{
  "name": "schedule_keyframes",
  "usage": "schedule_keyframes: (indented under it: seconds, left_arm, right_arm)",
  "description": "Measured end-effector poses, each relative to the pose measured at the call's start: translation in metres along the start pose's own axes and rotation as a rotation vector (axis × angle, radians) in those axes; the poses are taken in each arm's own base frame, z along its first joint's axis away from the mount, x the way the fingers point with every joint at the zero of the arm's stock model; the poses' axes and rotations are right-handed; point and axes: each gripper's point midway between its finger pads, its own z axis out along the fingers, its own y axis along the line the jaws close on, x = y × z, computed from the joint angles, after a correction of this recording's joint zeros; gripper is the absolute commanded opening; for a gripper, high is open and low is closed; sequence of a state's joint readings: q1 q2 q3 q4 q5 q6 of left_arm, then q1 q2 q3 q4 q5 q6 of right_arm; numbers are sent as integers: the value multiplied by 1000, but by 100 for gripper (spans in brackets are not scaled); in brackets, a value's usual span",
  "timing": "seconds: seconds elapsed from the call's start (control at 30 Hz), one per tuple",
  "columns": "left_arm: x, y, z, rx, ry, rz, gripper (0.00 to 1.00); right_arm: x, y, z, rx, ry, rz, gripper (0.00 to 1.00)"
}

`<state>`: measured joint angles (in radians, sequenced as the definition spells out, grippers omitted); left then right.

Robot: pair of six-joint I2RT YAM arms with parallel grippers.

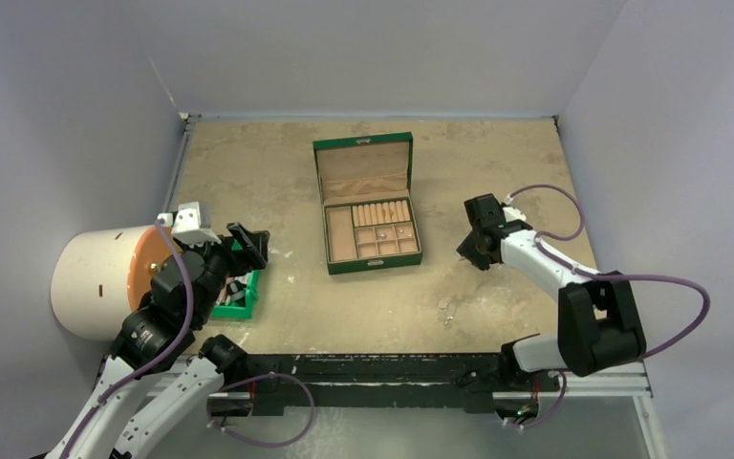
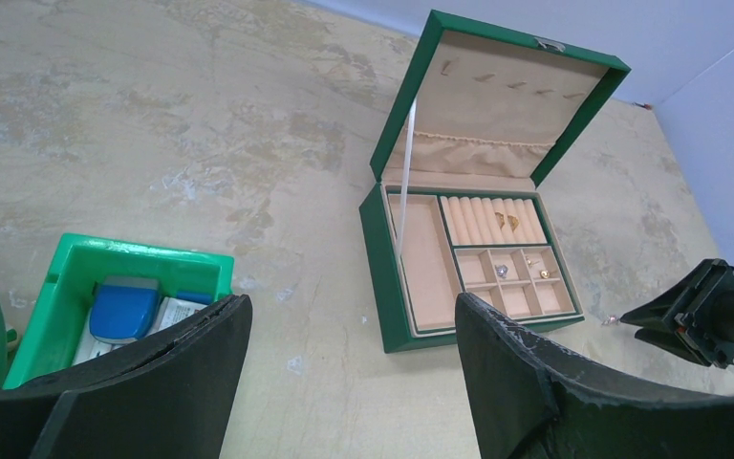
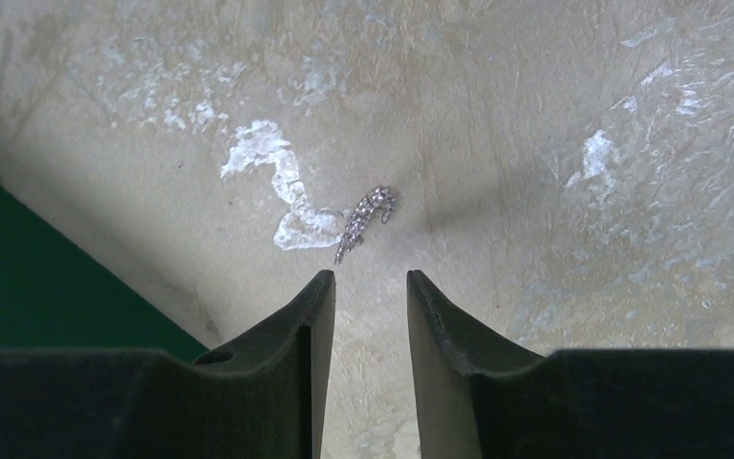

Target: Organize the mixed jewelry

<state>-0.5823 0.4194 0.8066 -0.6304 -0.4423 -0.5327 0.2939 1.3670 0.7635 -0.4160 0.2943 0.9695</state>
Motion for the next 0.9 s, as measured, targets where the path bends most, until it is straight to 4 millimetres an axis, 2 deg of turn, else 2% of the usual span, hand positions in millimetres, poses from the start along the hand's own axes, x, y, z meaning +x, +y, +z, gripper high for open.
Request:
schedule_keyframes:
  seconds: [0.23, 0.57, 0.9]
  left_arm:
    - [0, 0, 0, 0, 0, 0, 78]
    - [0, 0, 0, 0, 0, -3, 78]
    - [0, 0, 0, 0, 0, -6, 78]
  right_arm:
    - [5, -1, 17, 28, 40, 32, 35]
    - [3, 6, 28, 29, 55, 63, 32]
    - [-2, 10, 33, 29, 59, 84, 20]
